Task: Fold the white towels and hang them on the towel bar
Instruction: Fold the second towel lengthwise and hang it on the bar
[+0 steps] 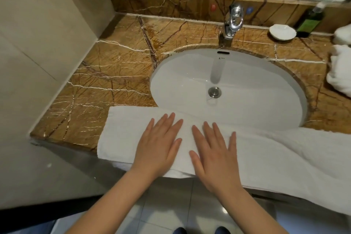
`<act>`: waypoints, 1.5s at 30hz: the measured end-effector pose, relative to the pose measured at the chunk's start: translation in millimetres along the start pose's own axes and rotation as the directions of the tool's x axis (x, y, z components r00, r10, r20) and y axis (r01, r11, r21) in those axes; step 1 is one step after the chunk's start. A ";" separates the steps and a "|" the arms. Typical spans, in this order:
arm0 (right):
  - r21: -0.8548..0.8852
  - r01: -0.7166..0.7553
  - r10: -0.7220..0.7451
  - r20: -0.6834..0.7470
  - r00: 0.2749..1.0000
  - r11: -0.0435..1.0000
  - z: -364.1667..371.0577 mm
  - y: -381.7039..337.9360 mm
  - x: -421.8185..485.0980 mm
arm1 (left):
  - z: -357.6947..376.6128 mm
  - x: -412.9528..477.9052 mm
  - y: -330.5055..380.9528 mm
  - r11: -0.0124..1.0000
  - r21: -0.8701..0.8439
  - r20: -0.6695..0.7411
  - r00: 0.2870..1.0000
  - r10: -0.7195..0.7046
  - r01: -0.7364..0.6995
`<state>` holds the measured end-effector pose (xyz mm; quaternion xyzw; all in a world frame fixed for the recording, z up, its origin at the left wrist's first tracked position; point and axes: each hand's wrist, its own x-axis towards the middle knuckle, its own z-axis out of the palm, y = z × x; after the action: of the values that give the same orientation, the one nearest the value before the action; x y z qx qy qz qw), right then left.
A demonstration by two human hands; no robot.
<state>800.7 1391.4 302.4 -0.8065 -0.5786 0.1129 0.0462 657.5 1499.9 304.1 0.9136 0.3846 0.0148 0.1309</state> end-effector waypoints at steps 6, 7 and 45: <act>0.042 -0.080 0.080 -0.005 0.997 0.996 9.9 -10.5 -4.2 | 10.9 0.3 -5.1 0.993 0.109 0.037 0.998 0.043 -0.047; 0.050 -0.074 0.074 -0.004 0.997 0.996 10.6 -14.9 -3.7 | 9.0 -0.6 -10.5 0.991 0.118 0.045 0.998 0.050 -0.055; -0.157 -0.146 0.106 -0.239 0.965 0.977 -69.7 272.7 -28.0 | 66.2 51.2 241.7 0.636 0.144 0.167 0.653 0.739 -0.758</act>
<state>1060.2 1279.9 317.6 -0.8503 -0.5243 -0.0288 0.0351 870.9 1359.1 297.0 0.9986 -0.0355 -0.0134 0.0376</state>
